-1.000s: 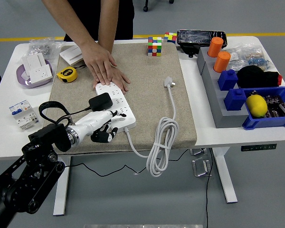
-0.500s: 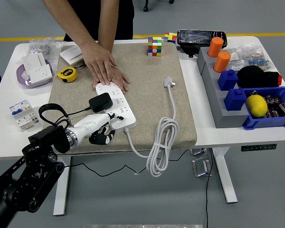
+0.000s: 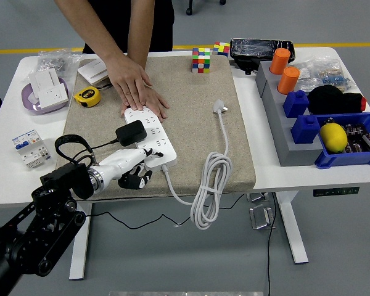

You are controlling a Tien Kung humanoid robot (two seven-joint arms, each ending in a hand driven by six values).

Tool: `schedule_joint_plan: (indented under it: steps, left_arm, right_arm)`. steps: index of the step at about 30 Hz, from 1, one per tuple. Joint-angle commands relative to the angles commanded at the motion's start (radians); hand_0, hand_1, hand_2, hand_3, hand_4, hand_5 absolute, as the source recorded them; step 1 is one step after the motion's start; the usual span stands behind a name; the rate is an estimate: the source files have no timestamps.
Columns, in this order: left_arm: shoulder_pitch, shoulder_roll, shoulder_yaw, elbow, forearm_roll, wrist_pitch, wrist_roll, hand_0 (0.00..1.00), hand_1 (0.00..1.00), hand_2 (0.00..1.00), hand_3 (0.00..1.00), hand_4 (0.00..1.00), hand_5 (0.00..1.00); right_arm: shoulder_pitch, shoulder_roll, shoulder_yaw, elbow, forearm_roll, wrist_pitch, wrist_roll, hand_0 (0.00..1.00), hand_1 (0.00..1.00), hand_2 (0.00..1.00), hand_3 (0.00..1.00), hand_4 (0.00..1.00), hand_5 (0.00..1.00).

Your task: Pick up the plug,place it near the board,insert it into the board,press the button

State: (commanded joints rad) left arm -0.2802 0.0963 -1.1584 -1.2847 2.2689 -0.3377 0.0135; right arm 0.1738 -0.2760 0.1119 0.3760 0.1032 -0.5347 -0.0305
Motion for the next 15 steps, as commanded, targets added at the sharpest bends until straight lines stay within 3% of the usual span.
schedule_joint_plan:
  steps: [15]
  left_arm:
    - [-0.013, 0.005, 0.001, -0.025, 0.000, 0.013, -0.004, 0.107, 0.002, 0.099, 0.869, 0.373, 0.002]
  right_arm:
    - [0.004, -0.001, 0.002, 0.001, 0.001, 0.000, 0.000, 0.820, 0.775, 0.747, 0.753, 0.998, 0.998]
